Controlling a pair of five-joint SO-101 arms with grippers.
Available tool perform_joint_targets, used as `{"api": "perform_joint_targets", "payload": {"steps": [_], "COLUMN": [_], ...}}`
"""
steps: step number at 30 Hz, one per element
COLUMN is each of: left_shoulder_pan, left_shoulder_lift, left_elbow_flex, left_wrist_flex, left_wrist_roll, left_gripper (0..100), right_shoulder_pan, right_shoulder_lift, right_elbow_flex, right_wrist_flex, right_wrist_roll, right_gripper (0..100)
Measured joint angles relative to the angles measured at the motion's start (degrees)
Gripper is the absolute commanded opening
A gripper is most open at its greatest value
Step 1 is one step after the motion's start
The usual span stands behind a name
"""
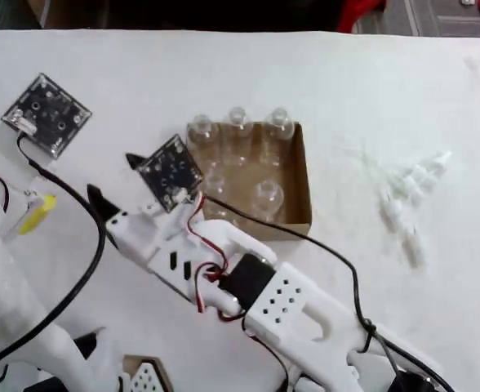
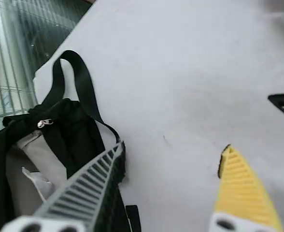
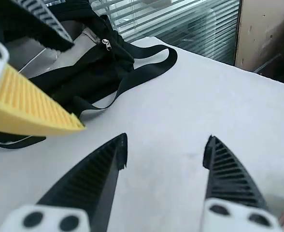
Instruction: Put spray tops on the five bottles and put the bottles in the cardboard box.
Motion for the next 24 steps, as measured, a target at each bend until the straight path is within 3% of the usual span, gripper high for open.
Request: {"api": "perform_joint_targets", "payload": {"steps": [6, 11, 17, 24], "left_shoulder_pan": [0.7, 7.5, 16.7, 17.8], "left_shoulder_lift": [-1.8, -11.3, -27.8, -34.1], "left_elbow_flex": [11.3, 18.2, 27.4, 39.1], "left_wrist_flex": [0.0, 0.0, -2.5, -10.5], "left_wrist_roll": [-1.8, -0.8, 7.9, 15.1], "left_gripper": [29, 30, 31, 31], "right_shoulder_pan": [0.0, 0.2, 0.4, 0.4], "right_shoulder_lift": [0.1, 0.2, 0.2, 0.4], "right_elbow_flex": [0.0, 0.0, 0.0, 0.0], "right_wrist_flex": [0.0, 0.0, 0.0, 0.0], "right_wrist_roll": [-0.5, -1.4, -6.9, -7.3], "right_gripper": [25.2, 25.4, 25.4, 25.4]}}
